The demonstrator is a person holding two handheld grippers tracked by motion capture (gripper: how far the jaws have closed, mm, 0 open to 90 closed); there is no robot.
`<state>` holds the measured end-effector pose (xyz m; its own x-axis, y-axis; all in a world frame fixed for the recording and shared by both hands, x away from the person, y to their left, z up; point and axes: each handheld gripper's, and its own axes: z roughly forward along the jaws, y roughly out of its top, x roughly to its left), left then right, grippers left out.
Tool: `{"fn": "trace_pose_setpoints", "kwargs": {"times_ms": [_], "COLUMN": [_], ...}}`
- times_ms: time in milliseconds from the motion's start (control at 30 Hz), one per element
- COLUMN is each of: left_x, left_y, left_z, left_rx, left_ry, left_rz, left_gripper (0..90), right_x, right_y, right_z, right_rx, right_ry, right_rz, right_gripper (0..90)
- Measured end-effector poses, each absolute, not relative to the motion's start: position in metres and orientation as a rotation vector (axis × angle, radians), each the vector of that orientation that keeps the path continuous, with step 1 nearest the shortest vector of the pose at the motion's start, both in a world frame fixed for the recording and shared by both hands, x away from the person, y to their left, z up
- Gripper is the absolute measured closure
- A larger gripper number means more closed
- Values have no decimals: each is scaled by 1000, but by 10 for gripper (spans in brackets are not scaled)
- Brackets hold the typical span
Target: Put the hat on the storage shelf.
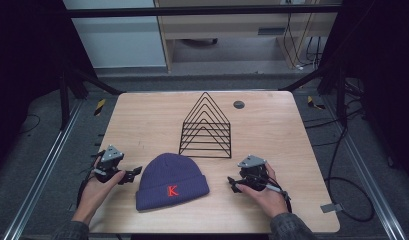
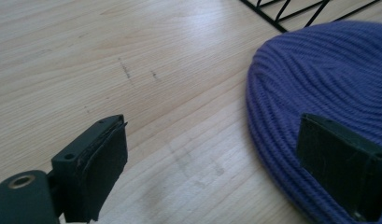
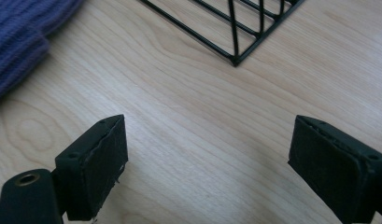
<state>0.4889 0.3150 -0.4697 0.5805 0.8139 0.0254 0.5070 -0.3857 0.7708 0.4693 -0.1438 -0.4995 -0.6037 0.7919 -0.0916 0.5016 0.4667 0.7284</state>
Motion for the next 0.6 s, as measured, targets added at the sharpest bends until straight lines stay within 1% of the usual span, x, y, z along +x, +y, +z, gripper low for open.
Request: {"fn": "trace_pose_setpoints", "kwargs": {"times_ms": [67,167,233,300,400,533,600], "left_x": [487,482,482,484,493,510,519], "left_y": [314,307,298,295,285,272,267], "left_z": [-467,-459,-451,-449,-444,-445,-450], "left_rx": [2051,2032,2060,2061,2084,2175,2195], "left_ry": [1056,1023,989,995,1006,1006,1041], "left_rz": [500,443,437,433,385,388,355], "left_gripper": [101,119,133,133,142,194,234], "right_x": [468,465,464,464,463,464,464], "right_y": [-141,-137,-134,-133,-132,-133,-132], "right_z": [-498,-497,-497,-497,-497,-498,-499], "right_rx": [1058,1016,988,982,976,973,971], "right_ry": [2305,2313,2324,2330,2337,2340,2344], "right_rz": [937,920,911,914,905,897,885], "right_gripper": [133,154,162,165,172,170,166]}}
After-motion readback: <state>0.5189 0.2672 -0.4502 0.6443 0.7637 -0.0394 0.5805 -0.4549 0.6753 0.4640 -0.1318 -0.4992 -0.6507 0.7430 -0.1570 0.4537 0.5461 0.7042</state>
